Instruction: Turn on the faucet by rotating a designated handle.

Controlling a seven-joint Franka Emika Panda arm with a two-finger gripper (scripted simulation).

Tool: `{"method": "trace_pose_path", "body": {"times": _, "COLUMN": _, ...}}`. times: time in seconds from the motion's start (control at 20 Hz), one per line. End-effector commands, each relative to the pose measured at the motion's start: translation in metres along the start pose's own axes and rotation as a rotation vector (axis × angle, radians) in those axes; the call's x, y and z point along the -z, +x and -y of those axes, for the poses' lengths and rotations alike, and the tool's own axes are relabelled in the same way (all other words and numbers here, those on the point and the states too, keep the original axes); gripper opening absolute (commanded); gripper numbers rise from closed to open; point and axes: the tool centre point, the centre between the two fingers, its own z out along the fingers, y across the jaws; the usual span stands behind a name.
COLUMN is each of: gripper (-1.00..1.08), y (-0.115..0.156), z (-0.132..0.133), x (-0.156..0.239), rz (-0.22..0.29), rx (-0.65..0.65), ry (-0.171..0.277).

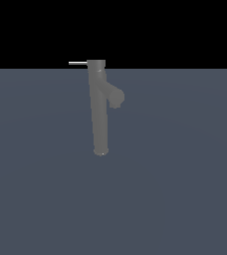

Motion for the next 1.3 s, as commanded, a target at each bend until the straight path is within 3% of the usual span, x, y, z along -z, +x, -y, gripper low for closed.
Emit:
{"method": "trace_pose_path", "body": {"times": 0.0, "gripper": -1.00, "y": 0.012, "z": 0.003, "x": -0.004, "rz": 0.000, "rx": 0.010, "ry": -0.002}}
{"method": "trace_pose_path", "body": {"times": 0.55, "gripper": -1.00, "y": 0.095, "z": 0.025, "x": -0.043, "rz": -0.001, "rx": 0.079, "ry": -0.011}}
{"method": "trace_pose_path", "body": {"times": 1.25, "gripper": -1.00, "y": 0.194, "z": 0.066, "x": -0.130, "rz": -0.002, "rx": 0.179, "ry": -0.006}}
